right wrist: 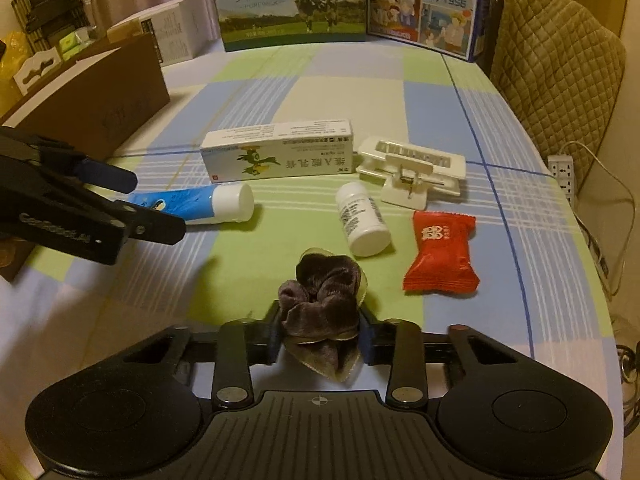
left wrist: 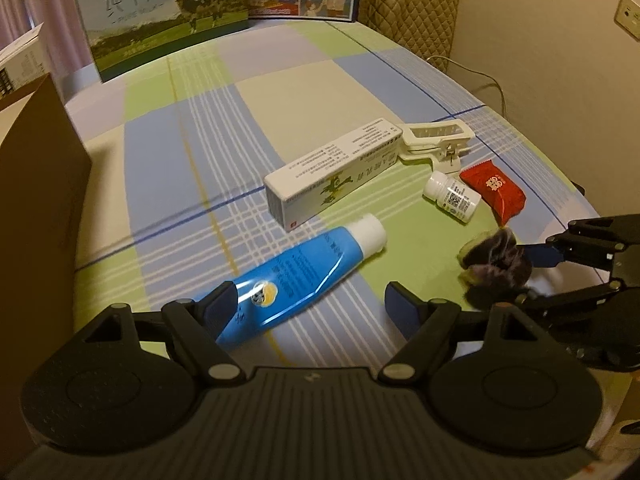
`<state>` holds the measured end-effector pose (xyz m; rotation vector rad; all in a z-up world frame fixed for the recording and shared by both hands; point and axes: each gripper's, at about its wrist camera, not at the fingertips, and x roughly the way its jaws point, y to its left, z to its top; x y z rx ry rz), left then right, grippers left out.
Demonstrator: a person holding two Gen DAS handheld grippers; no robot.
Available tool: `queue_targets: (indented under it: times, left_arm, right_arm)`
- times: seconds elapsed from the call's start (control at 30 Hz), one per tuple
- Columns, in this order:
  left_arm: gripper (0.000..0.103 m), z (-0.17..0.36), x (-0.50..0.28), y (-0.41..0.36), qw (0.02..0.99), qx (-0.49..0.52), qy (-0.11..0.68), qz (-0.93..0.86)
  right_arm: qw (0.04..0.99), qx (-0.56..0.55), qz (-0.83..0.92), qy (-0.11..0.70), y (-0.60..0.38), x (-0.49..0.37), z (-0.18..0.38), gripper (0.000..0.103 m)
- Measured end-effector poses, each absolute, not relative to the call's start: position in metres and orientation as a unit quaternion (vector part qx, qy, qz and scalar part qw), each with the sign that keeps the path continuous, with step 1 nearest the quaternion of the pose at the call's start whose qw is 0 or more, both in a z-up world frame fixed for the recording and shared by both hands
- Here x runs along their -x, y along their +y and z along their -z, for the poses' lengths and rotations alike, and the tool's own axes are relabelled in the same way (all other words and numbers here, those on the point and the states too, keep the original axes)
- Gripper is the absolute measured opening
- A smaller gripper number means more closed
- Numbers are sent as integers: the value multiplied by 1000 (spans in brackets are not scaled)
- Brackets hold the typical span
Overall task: Organize objects
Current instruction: 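Grasp the dark brown scrunchie with the right gripper while the left gripper grasps the blue toothpaste tube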
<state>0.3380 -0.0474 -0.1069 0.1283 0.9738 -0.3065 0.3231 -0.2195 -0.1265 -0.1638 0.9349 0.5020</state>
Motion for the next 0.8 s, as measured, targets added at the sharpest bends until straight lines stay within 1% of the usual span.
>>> queue_targets:
  times: [0.4,0.53,0.6,0.67,0.7,0.77,0.8]
  left_arm:
    - [78,133,-372,-50,867,-86,459,174]
    - [75,138,-377,-46,860,-63,468,193]
    - [74,138,-374,-47,858,-70,465,205]
    - [68,137,-369,-50,855,-83,465,213]
    - [66,137,-366,-52,855,-88,465,212]
    - [57,136,-361,-53,855,-90,466,210]
    - [55,135,-358,-52,855,-85,467,209]
  right_arm:
    - [861,58,-231,449,-230,-323,125,31]
    - [861,55,-228,450,-231,-322,124,31]
    - [861,56,-228,451,-231,-322,124,31]
    - [861,57,-228,451,-231,-322,124,31]
    - [861,58,-228,452,-231,-321,124,31]
    - [860,60,-228,452,-231,-321,124,31]
    - [860,61,-228,452,-231,-320,124,31]
